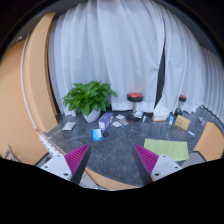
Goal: Fold towel
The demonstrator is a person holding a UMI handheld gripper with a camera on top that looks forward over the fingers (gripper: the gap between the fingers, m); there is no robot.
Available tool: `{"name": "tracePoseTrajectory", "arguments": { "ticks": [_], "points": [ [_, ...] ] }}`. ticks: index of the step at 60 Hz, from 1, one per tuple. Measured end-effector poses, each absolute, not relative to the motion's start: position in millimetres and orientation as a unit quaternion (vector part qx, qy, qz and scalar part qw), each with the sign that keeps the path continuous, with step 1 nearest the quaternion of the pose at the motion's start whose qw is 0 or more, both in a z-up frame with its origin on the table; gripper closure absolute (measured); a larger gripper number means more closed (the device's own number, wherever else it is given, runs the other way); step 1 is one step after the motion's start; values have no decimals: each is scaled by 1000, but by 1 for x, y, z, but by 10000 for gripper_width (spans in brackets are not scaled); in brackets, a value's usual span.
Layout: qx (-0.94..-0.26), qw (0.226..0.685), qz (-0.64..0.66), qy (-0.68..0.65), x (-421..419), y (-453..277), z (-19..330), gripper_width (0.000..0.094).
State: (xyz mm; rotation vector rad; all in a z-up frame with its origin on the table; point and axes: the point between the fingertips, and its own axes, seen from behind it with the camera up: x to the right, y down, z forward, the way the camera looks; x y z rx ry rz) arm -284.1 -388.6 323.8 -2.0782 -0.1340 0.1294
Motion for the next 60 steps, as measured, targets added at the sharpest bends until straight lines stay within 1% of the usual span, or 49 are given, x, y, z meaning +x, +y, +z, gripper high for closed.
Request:
{"name": "tracePoseTrajectory", "arguments": {
  "ticks": [9, 15, 20, 26, 35, 47, 55, 58, 60],
  "points": [
    [-866, 493, 66, -57, -286, -399, 310, 84],
    [-873, 480, 65, -51, -284, -400, 286, 85],
    [-883, 464, 62, -49, -277, -395, 256, 85],
    [-895, 441, 43, -38, -251, -378, 206, 90],
    [-905, 425, 8, -3, -193, -321, 134, 88],
    [-905, 422, -44, 35, -113, -213, 70, 88],
    [-911, 402, -77, 51, -70, -163, 24, 88],
    [-915, 393, -78, 51, -63, -152, 11, 100],
    [-917, 389, -76, 48, -62, -145, 2, 165]
  ]
}}
